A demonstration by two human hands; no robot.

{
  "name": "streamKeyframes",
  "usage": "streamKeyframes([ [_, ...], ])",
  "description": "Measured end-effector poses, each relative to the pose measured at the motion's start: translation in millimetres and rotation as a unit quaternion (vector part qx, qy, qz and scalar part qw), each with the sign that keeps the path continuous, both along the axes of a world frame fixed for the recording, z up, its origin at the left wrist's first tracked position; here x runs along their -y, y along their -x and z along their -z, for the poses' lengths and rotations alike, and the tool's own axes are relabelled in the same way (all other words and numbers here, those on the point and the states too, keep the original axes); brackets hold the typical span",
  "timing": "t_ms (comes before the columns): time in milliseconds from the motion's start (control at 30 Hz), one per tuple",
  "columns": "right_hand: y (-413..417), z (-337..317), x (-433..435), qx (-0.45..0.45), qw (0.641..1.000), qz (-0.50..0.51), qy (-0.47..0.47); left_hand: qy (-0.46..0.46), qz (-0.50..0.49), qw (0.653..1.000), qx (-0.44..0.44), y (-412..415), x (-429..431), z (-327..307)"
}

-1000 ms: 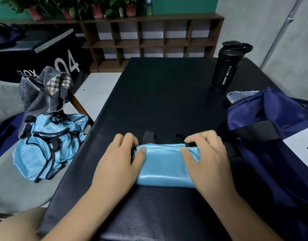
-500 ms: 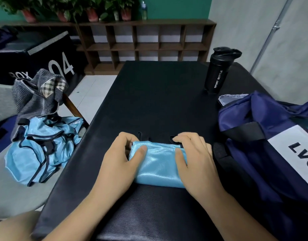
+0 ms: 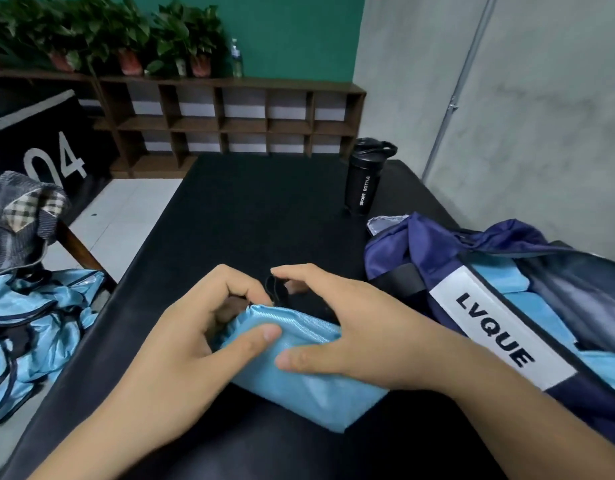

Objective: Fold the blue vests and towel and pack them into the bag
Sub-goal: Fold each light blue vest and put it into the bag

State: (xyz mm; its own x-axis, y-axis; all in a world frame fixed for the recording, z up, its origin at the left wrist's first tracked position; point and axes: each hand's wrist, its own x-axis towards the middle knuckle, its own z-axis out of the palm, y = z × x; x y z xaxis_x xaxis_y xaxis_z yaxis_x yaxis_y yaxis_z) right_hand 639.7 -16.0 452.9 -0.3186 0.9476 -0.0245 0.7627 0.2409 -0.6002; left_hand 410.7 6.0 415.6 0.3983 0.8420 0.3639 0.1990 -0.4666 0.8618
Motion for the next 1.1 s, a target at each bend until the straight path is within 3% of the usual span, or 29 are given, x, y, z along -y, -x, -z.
streamKeyframes([
  [300, -63, -58, 50, -0.073, 0.995, 0.013, 0.066, 0.030, 0.132, 0.983, 0.125, -64, 18, -37],
  [500, -117, -99, 74, -0.136, 0.989, 0.050, 0.036, 0.019, 0.178, 0.970, 0.166, -121, 11, -60],
  [567, -138, -114, 76, -0.120, 0.991, 0.059, 0.018, 0.018, 0.182, 0.969, 0.168, -139, 4, -61],
  [733, -197, -146, 76, -0.021, 0.994, 0.107, 0.014, -0.065, 0.157, 0.985, -0.009, -177, -6, -53],
  [933, -242, -138, 55, 0.104, 0.988, 0.100, 0.057, -0.160, 0.179, 0.944, -0.227, -211, 3, -47],
  [1100, -249, -98, 26, 0.158, 0.982, 0.059, 0.087, -0.180, 0.167, 0.920, -0.304, -216, 5, -41],
])
